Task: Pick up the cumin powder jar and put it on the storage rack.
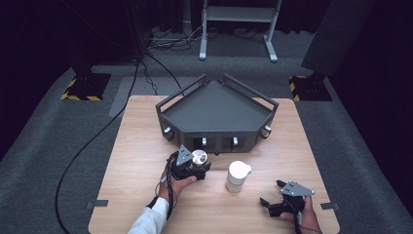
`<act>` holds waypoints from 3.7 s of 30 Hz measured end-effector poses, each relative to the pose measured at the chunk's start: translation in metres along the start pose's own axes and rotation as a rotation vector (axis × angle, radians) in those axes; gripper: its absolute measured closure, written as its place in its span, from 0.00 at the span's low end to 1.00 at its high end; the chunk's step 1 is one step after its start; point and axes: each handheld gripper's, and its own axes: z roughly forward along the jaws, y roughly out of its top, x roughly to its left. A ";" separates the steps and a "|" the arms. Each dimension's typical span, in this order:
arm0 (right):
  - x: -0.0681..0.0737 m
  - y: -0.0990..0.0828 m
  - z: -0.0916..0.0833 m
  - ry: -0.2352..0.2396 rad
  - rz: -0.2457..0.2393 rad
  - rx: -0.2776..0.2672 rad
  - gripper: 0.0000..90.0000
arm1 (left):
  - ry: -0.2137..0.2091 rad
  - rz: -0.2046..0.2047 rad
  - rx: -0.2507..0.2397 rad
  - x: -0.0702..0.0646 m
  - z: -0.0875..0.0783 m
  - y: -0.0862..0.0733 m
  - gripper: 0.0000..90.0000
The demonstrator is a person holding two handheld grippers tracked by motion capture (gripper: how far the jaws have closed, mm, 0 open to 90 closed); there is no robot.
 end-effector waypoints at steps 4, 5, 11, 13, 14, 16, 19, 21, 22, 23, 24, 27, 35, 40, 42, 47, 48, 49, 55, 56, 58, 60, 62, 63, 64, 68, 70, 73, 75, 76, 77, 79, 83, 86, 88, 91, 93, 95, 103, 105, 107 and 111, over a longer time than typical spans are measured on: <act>0.000 0.000 0.000 0.000 0.000 0.000 0.00 | 0.000 0.000 -0.002 0.002 0.000 -0.001 0.32; 0.000 0.000 0.000 0.000 0.000 0.000 0.00 | -0.002 0.003 -0.003 0.002 0.000 -0.001 0.32; 0.000 0.000 0.000 0.000 0.000 0.000 0.00 | 0.007 0.007 0.010 0.000 0.000 0.003 0.33; 0.000 0.000 0.000 0.000 0.000 0.000 0.00 | 0.008 0.005 0.012 0.000 0.000 0.004 0.33; 0.000 0.000 0.000 0.000 0.000 0.000 0.00 | 0.011 -0.004 0.012 -0.001 0.000 0.004 0.33; 0.000 0.000 0.000 -0.001 0.000 0.000 0.00 | 0.002 -0.019 0.007 0.001 0.000 0.003 0.33; 0.000 0.000 0.000 -0.001 0.000 0.000 0.00 | 0.005 -0.031 0.011 -0.001 0.000 0.005 0.33; 0.000 0.000 0.000 -0.001 0.000 0.000 0.00 | 0.007 -0.036 0.011 -0.001 -0.001 0.006 0.33; 0.000 0.000 0.000 -0.001 0.000 0.000 0.00 | 0.012 -0.035 0.015 -0.003 -0.002 0.007 0.33; 0.000 0.000 0.000 -0.001 0.000 0.000 0.00 | 0.016 -0.034 0.020 -0.004 -0.002 0.009 0.33; 0.000 0.000 0.000 -0.001 0.000 0.000 0.00 | 0.021 -0.033 0.025 -0.004 -0.004 0.010 0.33; 0.000 0.000 0.000 -0.001 0.000 0.000 0.00 | 0.040 -0.040 0.023 -0.007 -0.008 0.014 0.34; 0.000 0.000 0.000 -0.001 0.000 0.000 0.00 | 0.032 -0.064 0.016 -0.009 -0.023 0.030 0.34; 0.000 0.000 0.000 -0.001 0.000 0.000 0.00 | 0.014 -0.072 0.014 -0.010 -0.032 0.044 0.34; 0.000 0.000 0.000 -0.001 0.000 0.000 0.00 | 0.020 -0.066 0.014 -0.012 -0.034 0.050 0.34; 0.000 0.000 0.000 -0.001 0.000 0.000 0.00 | 0.029 -0.076 0.026 -0.011 -0.040 0.065 0.34; 0.000 0.000 0.000 -0.001 0.000 0.000 0.00 | 0.032 -0.072 0.029 -0.012 -0.042 0.069 0.34; 0.000 0.000 0.000 -0.001 0.000 0.000 0.00 | 0.033 -0.070 0.029 -0.012 -0.042 0.070 0.34; 0.000 0.000 0.000 -0.001 0.000 0.000 0.00 | 0.032 -0.076 0.022 -0.012 -0.048 0.082 0.34; 0.000 0.000 0.000 -0.001 0.000 0.000 0.00 | 0.031 -0.081 0.021 -0.012 -0.048 0.084 0.34; 0.000 0.000 0.000 -0.001 0.000 0.000 0.00 | 0.031 -0.081 0.021 -0.011 -0.050 0.089 0.34; 0.000 0.000 0.000 -0.001 0.000 0.000 0.00 | 0.033 -0.076 0.024 -0.011 -0.051 0.093 0.34; 0.000 0.000 0.000 -0.001 0.000 0.000 0.00 | 0.031 -0.076 0.024 -0.009 -0.052 0.096 0.34; 0.000 0.000 0.000 -0.001 0.000 0.000 0.00 | 0.030 -0.077 0.025 -0.008 -0.053 0.099 0.34; 0.000 0.000 0.000 -0.002 0.000 0.000 0.00 | 0.036 -0.074 0.028 -0.008 -0.053 0.101 0.34; 0.000 0.000 0.000 -0.001 0.000 0.000 0.00 | 0.042 -0.075 0.031 -0.006 -0.055 0.107 0.34; 0.000 0.000 0.000 -0.001 0.000 0.000 0.00 | 0.049 -0.068 0.033 -0.005 -0.055 0.110 0.34; 0.000 0.000 0.000 -0.002 0.000 0.000 0.00 | 0.048 -0.068 0.037 -0.002 -0.056 0.114 0.34; 0.000 0.000 0.000 -0.002 -0.001 0.000 0.00 | 0.048 -0.061 0.034 -0.001 -0.057 0.118 0.34; 0.000 0.000 0.000 -0.001 0.000 0.000 0.00 | 0.043 -0.063 0.029 -0.001 -0.058 0.119 0.34; 0.000 0.000 0.000 -0.001 0.000 0.000 0.00 | 0.040 -0.063 0.026 0.000 -0.058 0.121 0.34; 0.000 0.000 0.000 -0.001 0.000 0.000 0.00 | 0.039 -0.057 0.025 0.001 -0.058 0.125 0.34; 0.000 0.000 0.000 -0.001 0.000 0.000 0.00 | 0.030 -0.052 0.023 0.003 -0.056 0.133 0.34; 0.000 0.000 0.000 -0.002 0.000 0.000 0.00 | 0.032 -0.053 0.024 0.005 -0.054 0.139 0.34; 0.000 0.000 0.000 -0.001 0.000 0.000 0.00 | 0.033 -0.055 0.024 0.007 -0.052 0.142 0.34; 0.000 0.000 0.000 -0.001 0.000 0.000 0.00 | 0.038 -0.055 0.023 0.009 -0.051 0.147 0.34; 0.000 0.000 0.000 -0.001 0.000 0.000 0.00 | 0.039 -0.052 0.016 0.011 -0.051 0.151 0.34; 0.000 0.000 0.000 -0.001 0.000 0.000 0.00 | 0.037 -0.054 0.013 0.012 -0.051 0.154 0.34; 0.000 0.000 0.000 0.000 0.000 0.000 0.00 | 0.035 -0.048 -0.008 0.019 -0.047 0.164 0.34; 0.000 0.000 0.000 0.000 0.002 -0.001 0.00 | 0.042 -0.044 -0.013 0.020 -0.044 0.169 0.34; 0.000 0.000 0.000 0.000 0.001 0.000 0.00 | 0.051 -0.038 -0.016 0.020 -0.042 0.173 0.34; 0.000 0.000 0.000 0.000 -0.002 -0.002 0.00 | 0.067 -0.023 -0.011 0.022 -0.033 0.183 0.34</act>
